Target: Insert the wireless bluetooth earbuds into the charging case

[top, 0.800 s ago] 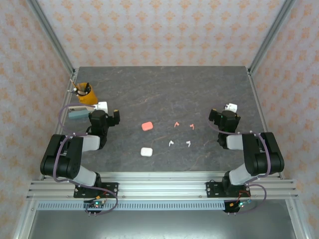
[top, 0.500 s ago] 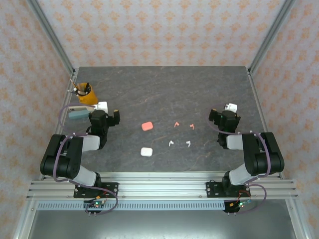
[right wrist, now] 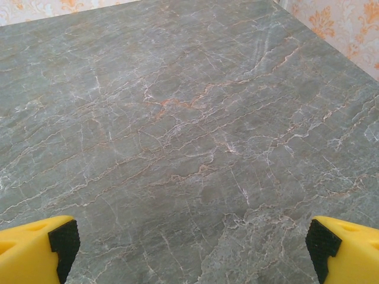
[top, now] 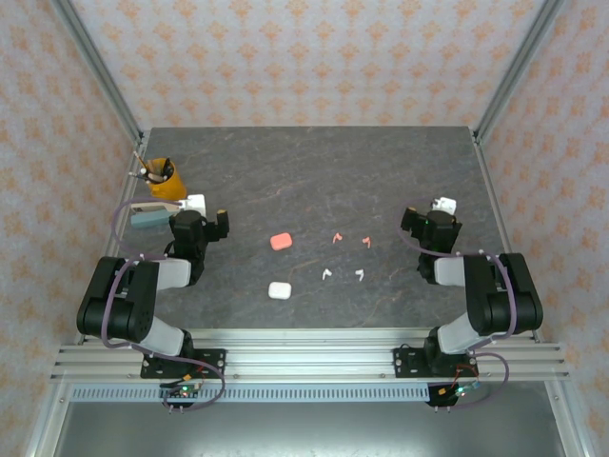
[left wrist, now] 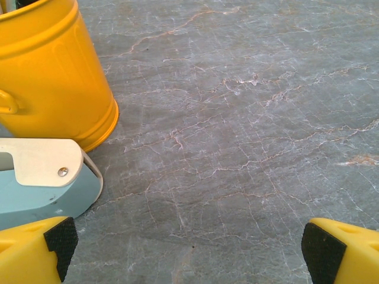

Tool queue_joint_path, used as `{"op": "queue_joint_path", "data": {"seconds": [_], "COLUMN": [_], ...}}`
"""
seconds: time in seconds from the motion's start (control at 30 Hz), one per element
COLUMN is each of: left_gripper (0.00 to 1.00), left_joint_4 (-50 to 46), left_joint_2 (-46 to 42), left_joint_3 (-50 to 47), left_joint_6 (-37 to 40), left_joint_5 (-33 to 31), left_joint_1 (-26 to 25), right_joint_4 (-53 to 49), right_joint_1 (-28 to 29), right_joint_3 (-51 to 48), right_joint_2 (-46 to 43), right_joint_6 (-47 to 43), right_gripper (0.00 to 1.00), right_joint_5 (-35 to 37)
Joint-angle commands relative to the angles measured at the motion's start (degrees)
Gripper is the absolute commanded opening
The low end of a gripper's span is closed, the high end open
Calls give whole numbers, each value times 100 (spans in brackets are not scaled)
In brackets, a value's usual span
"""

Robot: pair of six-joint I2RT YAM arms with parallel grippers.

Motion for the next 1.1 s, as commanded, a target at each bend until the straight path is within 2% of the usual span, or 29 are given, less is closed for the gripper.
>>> {"op": "queue_joint_path", "data": {"seconds": [0.0,0.13,0.2,0.23,0.33,0.37,0.5,0.63,0.77,0.97,1.07], "left_gripper": [100,99,99,99,99,99,99,99,100,100,100], "left_joint_4": [-135,-2071,-2836,-3232,-4613,-5126,-6611,-6883,-6827,-7185,-7254], "left_joint_2": [-74,-447,-681,-791,-1056,-1090,-1146,-1421,-1656,-1403,-1209], "left_joint_3": [269,1272,1685,1871,2477,2700,3166,2934,2784,3125,3259], "left_joint_6": [61,-197,-488,-722,-1682,-1996,-3126,-4142,-4747,-4742,-4682], "left_joint_5": [-195,-843,-984,-1012,-687,-519,91,608,939,895,875], "left_joint_1": [-2,-9,-11,-11,-11,-11,-46,-92,-160,-161,-102], "right_joint_4": [-1108,-3517,-4830,-5286,-6387,-6691,-7972,-8708,-8899,-9278,-9710], "right_joint_1": [-31,-35,-36,-38,-13,50,737,1813,3090,4669,5167], "right_joint_3": [607,1836,2513,2803,3591,3805,4484,4819,4951,5682,6347], "right_joint_2": [-574,-1289,-1419,-1413,-1332,-1324,-1309,-1080,-636,892,1733], "right_joint_6": [204,1117,2173,2344,2377,2437,2827,3498,4284,5014,5213], "right_gripper": [99,99,99,100,99,95,88,83,82,84,86], "right_joint_5": [430,634,961,817,-388,-752,-1140,-1297,-1042,-762,-675]}}
